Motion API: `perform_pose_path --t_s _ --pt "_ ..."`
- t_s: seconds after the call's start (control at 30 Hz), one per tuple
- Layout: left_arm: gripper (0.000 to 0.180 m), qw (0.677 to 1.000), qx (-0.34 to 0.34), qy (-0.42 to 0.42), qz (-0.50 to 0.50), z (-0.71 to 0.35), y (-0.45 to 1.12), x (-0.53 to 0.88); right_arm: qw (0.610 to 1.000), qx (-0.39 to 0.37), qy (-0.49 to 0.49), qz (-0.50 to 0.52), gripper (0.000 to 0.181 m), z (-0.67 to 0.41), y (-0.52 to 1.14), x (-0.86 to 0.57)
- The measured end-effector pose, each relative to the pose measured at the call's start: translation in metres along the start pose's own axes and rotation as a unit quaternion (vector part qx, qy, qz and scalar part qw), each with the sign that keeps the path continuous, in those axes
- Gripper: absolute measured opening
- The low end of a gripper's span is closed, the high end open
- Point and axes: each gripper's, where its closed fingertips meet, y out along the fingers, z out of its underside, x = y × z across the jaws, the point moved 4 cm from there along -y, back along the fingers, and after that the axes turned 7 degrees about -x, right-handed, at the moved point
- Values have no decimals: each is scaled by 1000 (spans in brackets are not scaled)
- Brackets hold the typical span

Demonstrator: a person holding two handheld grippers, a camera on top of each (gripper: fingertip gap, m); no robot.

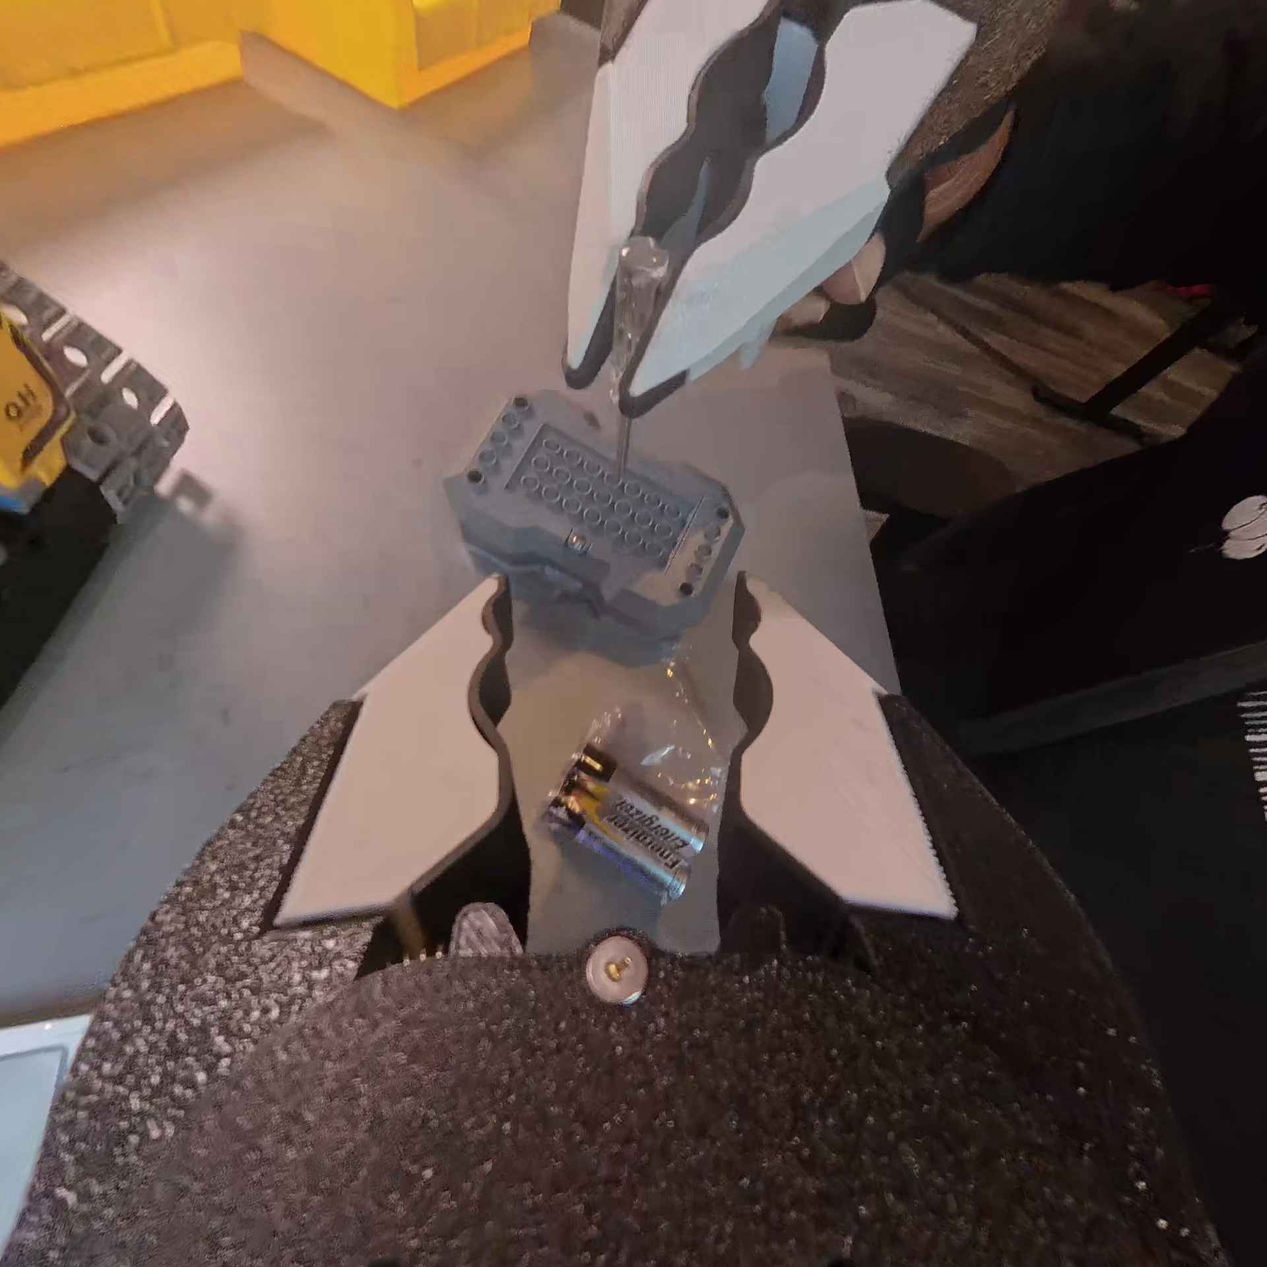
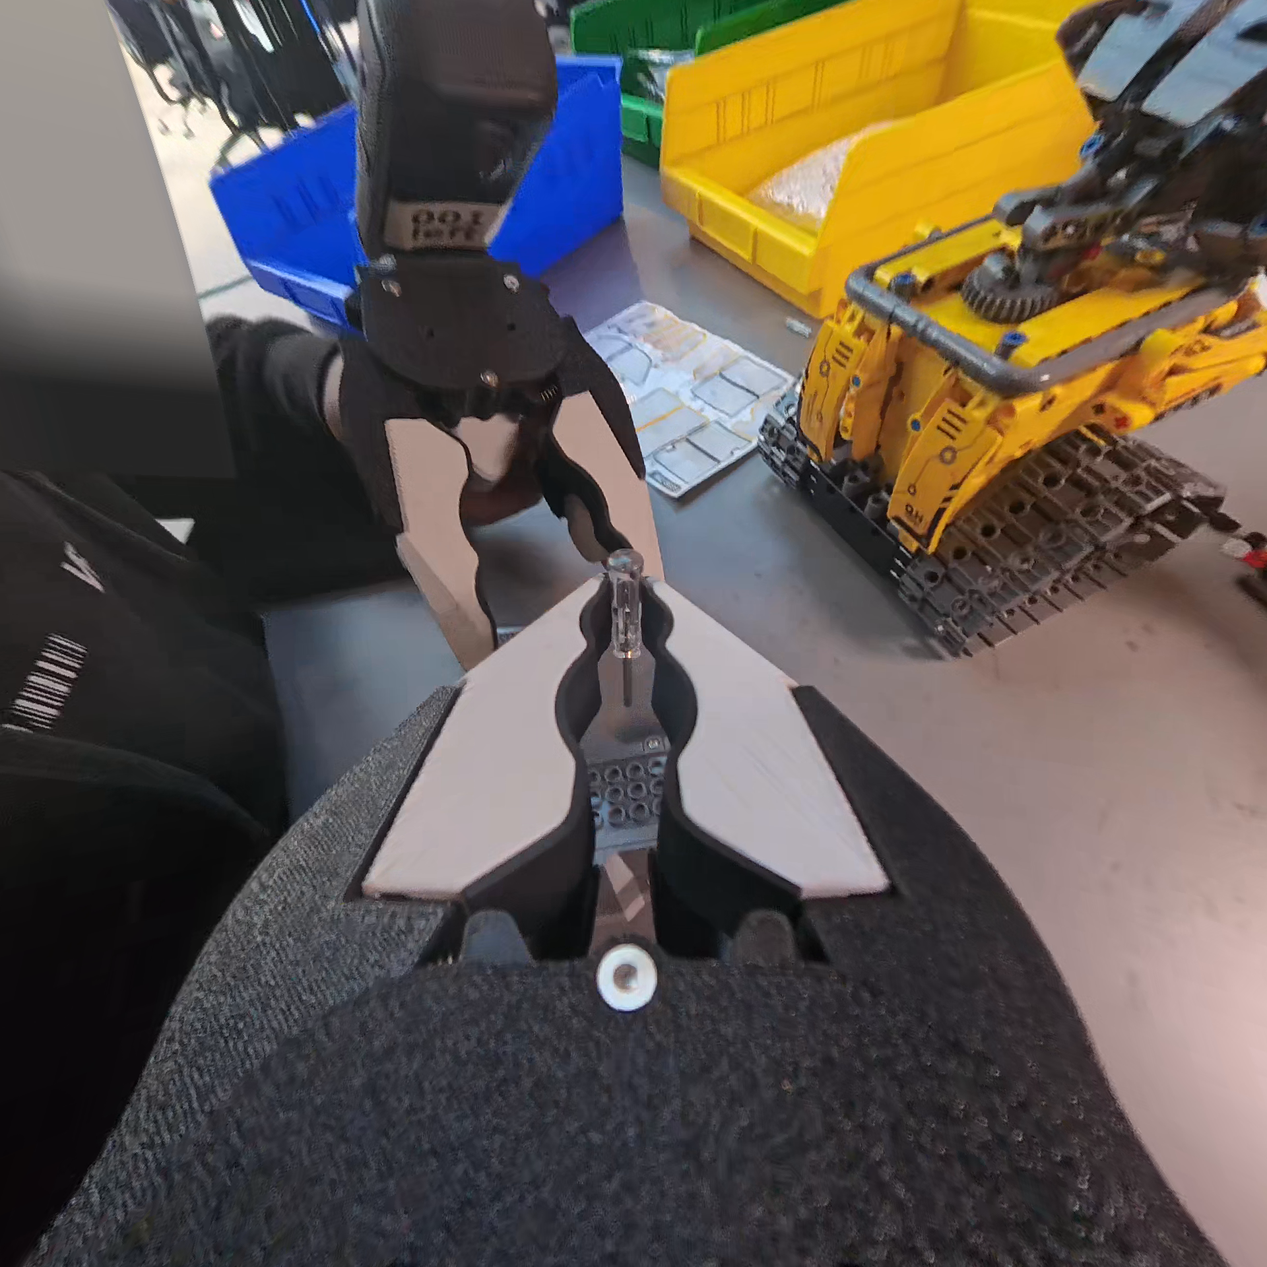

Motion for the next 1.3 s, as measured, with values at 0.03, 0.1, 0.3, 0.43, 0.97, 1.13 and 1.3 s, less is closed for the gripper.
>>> perform_pose_path --t_s 0.03,0.1,0.3,0.43,0.97,1.13,1.3 --pt "58 1000 -24 4 5 -8 1 -4 1000 -24 9 -11 7 -8 -1 2" --pt "45 997 -75 13 16 -24 2 -13 996 -75 45 -35 7 -21 1 5" --pt "0 992 -116 41 19 -37 -14 -19 984 -124 67 -108 7 -29 4 18" --pt "0 992 -96 40 77 -30 -16 -28 982 -15 -60 -176 9 -22 -5 27" --pt "0 986 -65 14 152 -17 -12 -39 901 169 -262 -300 7 -17 -3 36" --pt "0 985 -66 8 161 -17 -11 -39 894 184 -267 -310 8 -15 -3 36" --pt "0 988 -79 2 134 -17 -8 -31 891 205 -266 -305 7 -15 -2 27"
